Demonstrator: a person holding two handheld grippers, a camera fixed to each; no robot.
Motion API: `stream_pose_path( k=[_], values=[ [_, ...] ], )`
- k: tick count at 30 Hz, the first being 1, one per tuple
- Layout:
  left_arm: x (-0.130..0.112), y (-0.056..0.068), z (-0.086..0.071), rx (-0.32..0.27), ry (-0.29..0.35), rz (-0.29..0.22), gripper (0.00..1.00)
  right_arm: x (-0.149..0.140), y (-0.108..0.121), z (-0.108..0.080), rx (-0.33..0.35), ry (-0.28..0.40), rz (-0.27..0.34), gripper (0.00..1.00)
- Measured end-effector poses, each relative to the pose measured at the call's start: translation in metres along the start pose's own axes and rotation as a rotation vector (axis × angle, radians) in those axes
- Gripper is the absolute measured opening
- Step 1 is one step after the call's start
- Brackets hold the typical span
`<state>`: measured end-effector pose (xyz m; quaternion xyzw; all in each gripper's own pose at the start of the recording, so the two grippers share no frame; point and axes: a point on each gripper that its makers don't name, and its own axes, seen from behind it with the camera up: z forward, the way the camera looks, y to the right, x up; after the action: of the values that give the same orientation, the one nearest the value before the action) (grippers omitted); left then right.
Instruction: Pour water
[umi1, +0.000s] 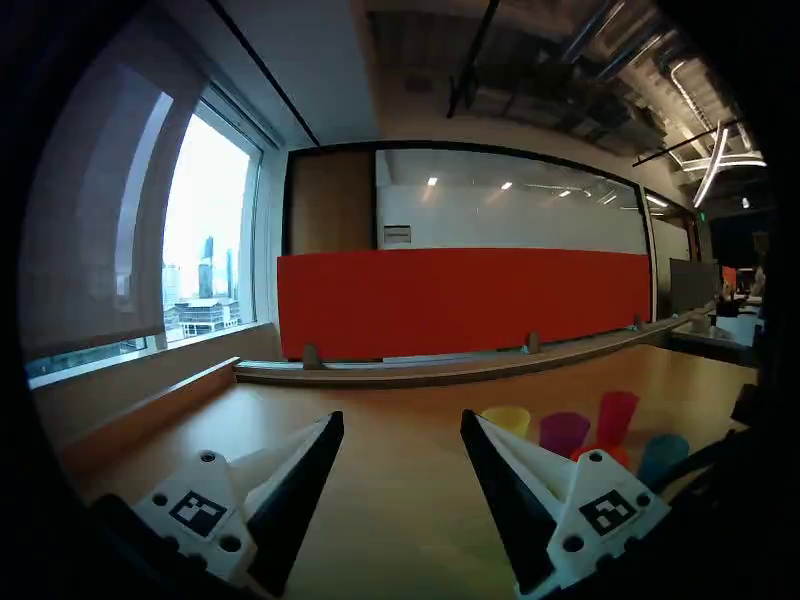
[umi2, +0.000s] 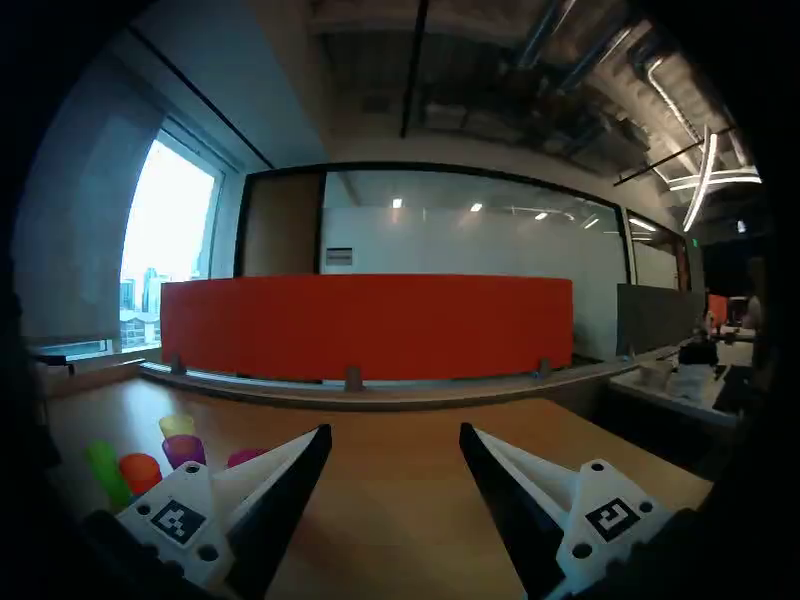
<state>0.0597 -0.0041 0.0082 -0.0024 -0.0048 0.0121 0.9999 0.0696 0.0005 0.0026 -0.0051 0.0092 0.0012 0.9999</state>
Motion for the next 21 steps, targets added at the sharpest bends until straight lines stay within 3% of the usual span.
stream_pose_path(
  k=[14,21],
  values=[
    [0.05,-0.014,0.01,-0.014,-0.052,-0.026,0.87,0.057,-0.012,0.01,0.051,-0.028,0.036,0.99],
    [0.087,-0.017,0.016,-0.026,-0.033,-0.012,0.87,0.079,-0.021,0.017,0.077,-0.044,0.013,0.99]
  ],
)
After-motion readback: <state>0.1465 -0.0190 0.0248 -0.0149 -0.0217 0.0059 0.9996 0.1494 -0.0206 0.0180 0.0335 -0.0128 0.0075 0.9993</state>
